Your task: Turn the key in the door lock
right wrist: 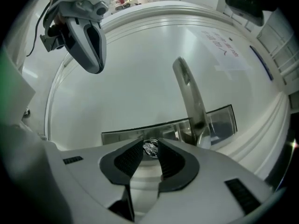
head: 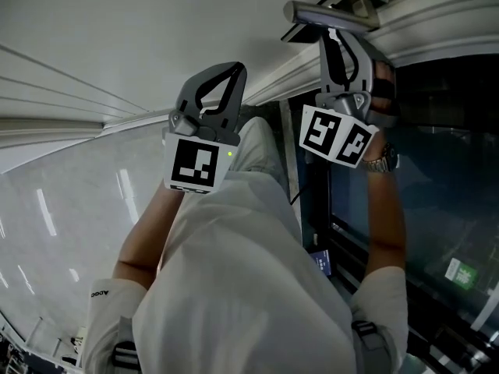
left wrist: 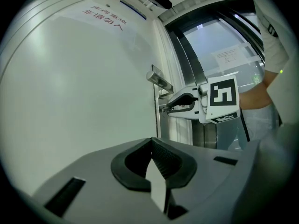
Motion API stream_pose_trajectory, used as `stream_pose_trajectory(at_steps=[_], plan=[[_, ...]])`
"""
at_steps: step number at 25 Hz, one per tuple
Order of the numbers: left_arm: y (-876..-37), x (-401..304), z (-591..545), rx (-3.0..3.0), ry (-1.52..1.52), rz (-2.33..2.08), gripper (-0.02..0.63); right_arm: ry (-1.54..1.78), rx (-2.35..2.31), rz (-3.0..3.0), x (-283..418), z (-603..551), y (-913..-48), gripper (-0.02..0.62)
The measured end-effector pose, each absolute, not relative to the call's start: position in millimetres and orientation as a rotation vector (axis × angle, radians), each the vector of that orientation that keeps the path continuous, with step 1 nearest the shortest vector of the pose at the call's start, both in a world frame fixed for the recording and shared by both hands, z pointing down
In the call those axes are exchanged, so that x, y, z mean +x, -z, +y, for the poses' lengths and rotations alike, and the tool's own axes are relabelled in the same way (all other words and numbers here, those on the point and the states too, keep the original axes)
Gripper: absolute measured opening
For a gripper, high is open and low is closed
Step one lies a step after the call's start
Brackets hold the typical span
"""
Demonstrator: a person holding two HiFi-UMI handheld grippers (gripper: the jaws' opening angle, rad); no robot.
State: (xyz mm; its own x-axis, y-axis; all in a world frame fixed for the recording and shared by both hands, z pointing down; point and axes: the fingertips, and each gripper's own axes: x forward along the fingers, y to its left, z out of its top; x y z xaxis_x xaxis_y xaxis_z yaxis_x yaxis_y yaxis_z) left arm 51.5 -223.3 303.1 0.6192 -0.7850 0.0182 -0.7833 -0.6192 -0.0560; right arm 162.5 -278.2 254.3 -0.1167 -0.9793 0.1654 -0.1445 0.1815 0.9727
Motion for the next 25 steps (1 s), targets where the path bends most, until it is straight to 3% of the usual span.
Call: stream_pose_trajectory(at_steps=[14, 25], plan=[[-307, 45, -229, -2.798, 0.051, 1.380, 0.008, 1.013, 1.261, -1.464, 169, -286, -253, 0.040], [-311, 51, -219, -2.814, 0.084, 1.365, 0.008, 0.596, 1.578, -1.747, 170, -289, -243, 0.015]])
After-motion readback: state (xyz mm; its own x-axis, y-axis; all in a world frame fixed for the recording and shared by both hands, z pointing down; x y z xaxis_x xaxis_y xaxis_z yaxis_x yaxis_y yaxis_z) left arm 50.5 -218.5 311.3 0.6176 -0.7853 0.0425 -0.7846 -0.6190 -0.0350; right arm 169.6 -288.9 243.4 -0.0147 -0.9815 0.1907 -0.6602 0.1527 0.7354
